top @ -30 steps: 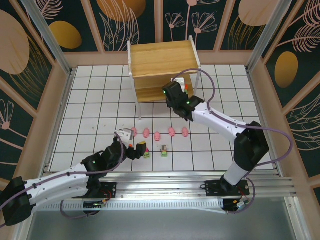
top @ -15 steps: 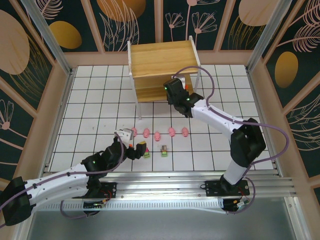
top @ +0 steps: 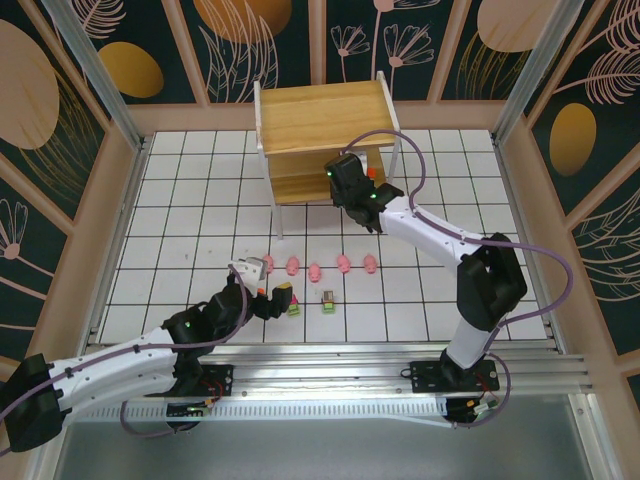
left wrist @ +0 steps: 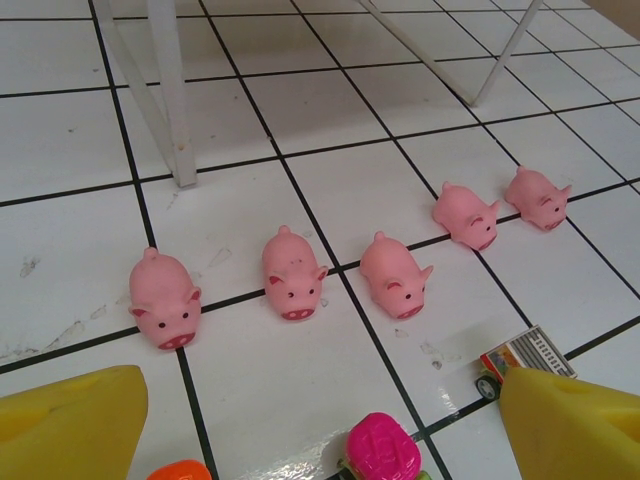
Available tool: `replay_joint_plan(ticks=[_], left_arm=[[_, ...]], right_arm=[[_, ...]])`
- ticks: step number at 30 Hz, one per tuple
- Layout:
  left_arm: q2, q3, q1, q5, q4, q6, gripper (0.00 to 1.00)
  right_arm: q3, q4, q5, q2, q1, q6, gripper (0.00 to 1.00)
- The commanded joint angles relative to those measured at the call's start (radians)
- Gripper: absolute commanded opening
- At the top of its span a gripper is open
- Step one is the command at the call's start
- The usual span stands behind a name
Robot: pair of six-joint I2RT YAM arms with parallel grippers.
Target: Place and organize the plastic toys onto the shelf
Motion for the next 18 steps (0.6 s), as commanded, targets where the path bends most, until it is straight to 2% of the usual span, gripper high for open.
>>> replay_joint_plan(ticks=[1, 13, 18], left_arm=[[-0.016, -0.013, 0.007, 0.001, 0.019, 0.016, 0.91], [-0.019, -0.014, 0.007, 0.002, 0.019, 0.016, 0.91], [-0.022, -0.016, 0.007, 0.003, 0.019, 0.016, 0.91]], right_arm=[[0.039, 0.023, 0.004, 0.030, -0.011, -0.012, 0.25], [0.010, 0.022, 0.009, 0.031, -0.013, -0.010, 0.27], [0.013, 0.016, 0.020, 0.028, -0.013, -0.012, 0.33]])
